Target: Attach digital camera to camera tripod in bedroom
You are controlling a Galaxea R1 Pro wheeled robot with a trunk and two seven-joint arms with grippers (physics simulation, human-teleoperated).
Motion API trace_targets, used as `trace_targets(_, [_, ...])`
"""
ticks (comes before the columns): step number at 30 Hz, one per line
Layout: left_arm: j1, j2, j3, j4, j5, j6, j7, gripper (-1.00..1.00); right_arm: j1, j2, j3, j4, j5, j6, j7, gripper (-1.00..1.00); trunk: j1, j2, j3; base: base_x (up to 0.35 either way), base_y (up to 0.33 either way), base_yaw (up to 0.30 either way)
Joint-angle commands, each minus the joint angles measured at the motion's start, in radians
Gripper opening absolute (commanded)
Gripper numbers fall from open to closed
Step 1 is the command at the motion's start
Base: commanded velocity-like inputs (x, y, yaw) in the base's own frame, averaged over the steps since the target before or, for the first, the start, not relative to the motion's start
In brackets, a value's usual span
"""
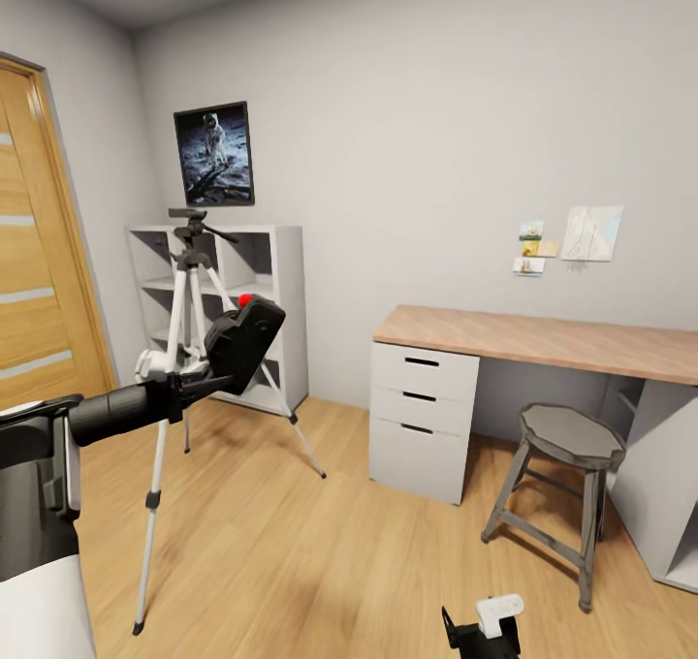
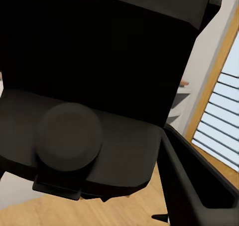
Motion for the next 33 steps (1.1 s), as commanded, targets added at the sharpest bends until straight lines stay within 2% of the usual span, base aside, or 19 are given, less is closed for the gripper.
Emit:
trace_targets(1, [-0.001, 0.000, -0.001, -0.001, -0.010, 0.007, -0.011, -1.00, -0.001, 0.000, 0.006, 0.004, -0.006, -0.006, 0.002, 1.00, -0.004, 0.007, 0.002, 0.000, 0.000, 0.000])
trace_targets(10, [-0.001, 0.000, -0.026, -0.001, -0.010, 0.008, -0.011, -1.00, -0.001, 0.001, 0.006, 0.004, -0.006, -0.005, 0.003, 1.00, -0.039, 0.070, 0.030, 0.000, 0.000, 0.000])
trace_targets(33, [-0.001, 0.000, -0.027, -0.001, -0.010, 0.009, -0.011, -1.00, 0.000, 0.001, 0.006, 0.004, -0.006, -0.004, 0.003, 1.00, -0.127, 0.231, 0.102, 0.000, 0.000, 0.000])
